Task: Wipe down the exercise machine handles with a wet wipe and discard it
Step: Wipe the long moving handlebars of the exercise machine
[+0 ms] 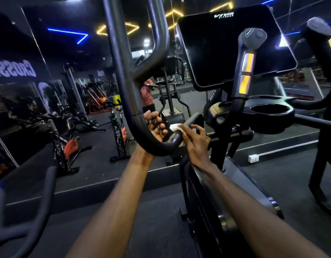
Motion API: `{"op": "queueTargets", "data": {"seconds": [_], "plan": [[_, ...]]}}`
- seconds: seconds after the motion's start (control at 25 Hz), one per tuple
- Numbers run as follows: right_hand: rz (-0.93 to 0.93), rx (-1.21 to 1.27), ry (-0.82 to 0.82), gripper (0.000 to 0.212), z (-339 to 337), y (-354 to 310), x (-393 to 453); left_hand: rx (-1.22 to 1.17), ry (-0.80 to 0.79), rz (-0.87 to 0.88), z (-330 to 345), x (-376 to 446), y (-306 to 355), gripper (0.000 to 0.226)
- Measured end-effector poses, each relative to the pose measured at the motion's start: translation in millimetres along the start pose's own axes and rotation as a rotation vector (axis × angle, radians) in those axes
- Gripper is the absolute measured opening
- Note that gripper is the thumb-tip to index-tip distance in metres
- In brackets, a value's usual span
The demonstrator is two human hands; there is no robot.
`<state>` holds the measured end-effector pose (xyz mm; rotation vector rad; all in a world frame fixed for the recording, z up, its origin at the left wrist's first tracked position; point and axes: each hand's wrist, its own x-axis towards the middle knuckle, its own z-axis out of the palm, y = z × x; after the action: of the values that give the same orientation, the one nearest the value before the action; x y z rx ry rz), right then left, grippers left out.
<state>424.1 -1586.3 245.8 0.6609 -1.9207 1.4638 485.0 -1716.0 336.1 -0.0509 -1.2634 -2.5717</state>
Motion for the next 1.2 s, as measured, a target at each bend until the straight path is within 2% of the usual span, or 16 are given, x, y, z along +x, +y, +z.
{"op": "queueTargets", "data": {"seconds": [0.16, 0.28, 0.4, 0.44, 0.56, 0.68, 0.8, 0.88, 0.96, 1.08, 1.2], "plan": [[-0.069, 0.024, -0.007, 0.037, 5, 17, 8, 0.054, 0.108, -0.058, 5, 17, -4, 0.024], [0.172, 0.032, 0.023, 0.041, 7, 26, 21, 0.147, 0.158, -0.085, 8, 28, -15, 0.026], [0.042, 0.089, 0.025, 0.037, 15, 36, 19, 0.182, 0.174, -0.081, 6, 41, -27, 0.023], [0.033, 0.087, 0.033, 0.036, 16, 41, 22, 0.176, 0.173, -0.082, 6, 46, -30, 0.022], [0.201, 0.076, 0.073, 0.035, 16, 53, 37, 0.246, 0.155, -0.093, 7, 57, -44, 0.017], [0.114, 0.12, 0.072, 0.032, 21, 64, 42, 0.379, 0.122, -0.11, 2, 70, -52, 0.012], [0.237, 0.33, 0.076, 0.029, 25, 77, 61, 0.491, 0.135, -0.128, -3, 78, -55, 0.022], [0.214, 0.457, 0.052, 0.028, 28, 87, 64, 0.579, 0.116, -0.088, -5, 80, -58, 0.025], [0.183, 0.466, 0.042, 0.029, 32, 97, 70, 0.683, 0.073, -0.029, -4, 84, -58, 0.027], [0.308, 0.476, 0.043, 0.03, 34, 104, 86, 0.708, 0.037, 0.002, 2, 85, -60, 0.029], [0.196, 0.42, 0.031, 0.026, 41, 107, 89, 0.751, 0.003, 0.017, 3, 87, -60, 0.028]]}}
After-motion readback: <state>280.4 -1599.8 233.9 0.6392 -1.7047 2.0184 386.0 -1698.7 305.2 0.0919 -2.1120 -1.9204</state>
